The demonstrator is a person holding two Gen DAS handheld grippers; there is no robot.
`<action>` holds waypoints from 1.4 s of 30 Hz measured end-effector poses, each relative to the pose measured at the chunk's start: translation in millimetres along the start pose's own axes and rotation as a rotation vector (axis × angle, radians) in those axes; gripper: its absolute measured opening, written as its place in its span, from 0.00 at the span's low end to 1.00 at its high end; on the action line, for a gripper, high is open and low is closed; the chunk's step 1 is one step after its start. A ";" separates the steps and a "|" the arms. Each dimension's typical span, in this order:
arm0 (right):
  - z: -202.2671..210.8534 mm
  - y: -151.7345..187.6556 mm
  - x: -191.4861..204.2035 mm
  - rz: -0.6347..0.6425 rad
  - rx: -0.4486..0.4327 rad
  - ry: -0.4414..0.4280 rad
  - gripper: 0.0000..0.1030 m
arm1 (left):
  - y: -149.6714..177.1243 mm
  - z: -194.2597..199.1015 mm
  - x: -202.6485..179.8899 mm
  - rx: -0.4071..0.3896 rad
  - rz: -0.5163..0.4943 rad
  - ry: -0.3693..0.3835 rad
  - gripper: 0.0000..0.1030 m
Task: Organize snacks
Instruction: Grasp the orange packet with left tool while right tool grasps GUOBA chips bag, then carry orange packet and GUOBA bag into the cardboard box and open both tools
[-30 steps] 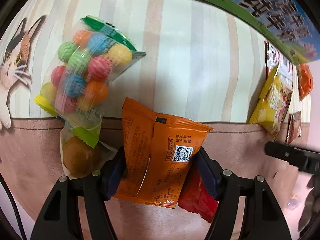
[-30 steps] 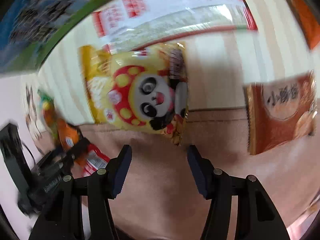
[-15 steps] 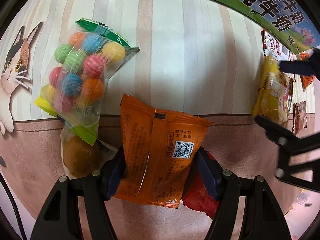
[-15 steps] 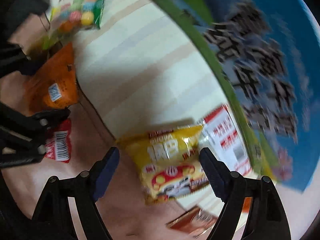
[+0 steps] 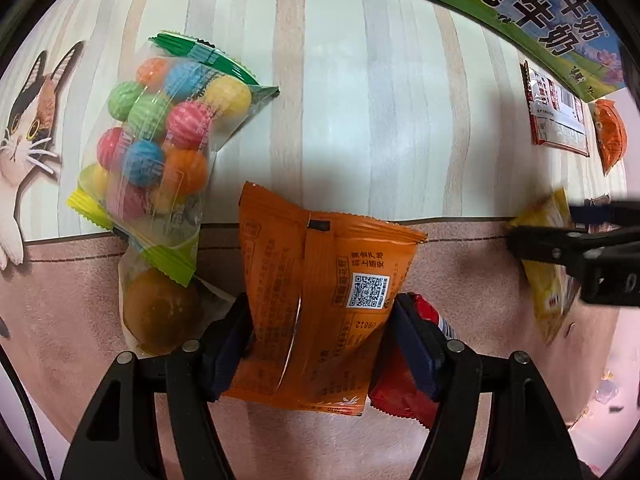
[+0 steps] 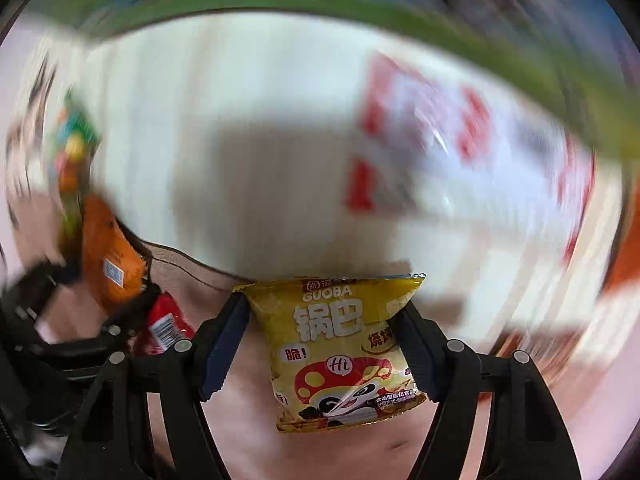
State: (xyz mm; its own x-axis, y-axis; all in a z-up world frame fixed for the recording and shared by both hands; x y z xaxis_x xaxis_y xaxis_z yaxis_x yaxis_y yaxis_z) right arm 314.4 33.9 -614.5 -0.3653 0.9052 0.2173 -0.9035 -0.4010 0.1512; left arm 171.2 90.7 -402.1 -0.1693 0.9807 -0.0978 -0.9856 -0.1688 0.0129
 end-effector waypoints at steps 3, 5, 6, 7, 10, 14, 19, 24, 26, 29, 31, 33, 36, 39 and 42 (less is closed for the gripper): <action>-4.7 12.8 -22.9 -0.225 -0.020 -0.148 0.74 | 5.1 -5.1 -0.2 0.009 -0.025 -0.006 0.73; -4.7 15.1 -30.2 -0.293 -0.037 -0.203 0.76 | 8.7 -8.2 -4.8 0.019 -0.049 -0.022 0.77; -4.9 15.2 -31.0 -0.293 -0.035 -0.206 0.81 | 10.4 -9.0 -6.2 0.021 -0.059 -0.031 0.77; -8.5 29.5 -44.6 -0.289 -0.035 -0.198 0.86 | 12.1 -9.4 -6.7 0.020 -0.067 -0.038 0.77; -3.3 39.5 -31.9 -0.259 -0.053 -0.167 0.86 | 14.9 -7.9 -4.0 0.014 -0.047 -0.026 0.74; -7.8 76.9 1.9 -0.231 -0.043 -0.121 0.86 | 18.9 -4.8 5.9 0.004 -0.033 -0.030 0.58; -7.9 88.9 6.9 -0.229 -0.098 -0.029 0.74 | 22.6 2.4 17.1 -0.006 -0.005 -0.019 0.55; -5.9 99.8 26.7 -0.222 -0.155 -0.022 0.65 | 27.5 16.4 20.7 -0.025 0.011 -0.007 0.54; -1.1 103.4 29.4 -0.225 -0.171 -0.032 0.63 | 28.0 22.8 21.2 -0.037 0.008 -0.002 0.53; 22.8 117.3 -8.1 -0.238 -0.191 -0.060 0.62 | 29.4 36.3 15.7 -0.065 0.001 0.003 0.53; 23.3 130.9 -10.2 -0.242 -0.206 -0.081 0.62 | 30.1 49.4 14.6 -0.087 0.003 0.015 0.53; 31.9 139.2 -1.0 -0.249 -0.227 -0.101 0.62 | 28.5 64.2 14.2 -0.107 0.002 0.032 0.53; 53.7 142.7 -7.6 -0.252 -0.260 -0.125 0.62 | 24.2 86.5 11.7 -0.141 0.001 0.049 0.53; 76.3 147.7 -8.4 -0.253 -0.297 -0.158 0.62 | 19.1 117.1 11.3 -0.185 0.004 0.085 0.53; 108.8 142.9 -9.7 -0.246 -0.347 -0.193 0.62 | 9.2 150.7 4.6 -0.224 0.007 0.123 0.53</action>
State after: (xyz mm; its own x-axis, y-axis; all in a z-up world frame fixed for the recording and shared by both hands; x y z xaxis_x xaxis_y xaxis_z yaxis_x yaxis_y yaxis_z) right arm 213.2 -47.6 -490.1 -0.1117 0.9114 0.3961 -0.9917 -0.0766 -0.1034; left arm 160.7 108.5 -252.4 -0.1613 0.9623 -0.2191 -0.9565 -0.2071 -0.2055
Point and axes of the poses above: each gripper's, at about its wrist camera, not at the fingertips, and z roughly against the way its jaws point, x to its left, y to its underside, the point moved 6 cm from there along -z, roughly the way its jaws point, and after that the axes turned 9 degrees about z, right-handed, at the moved point
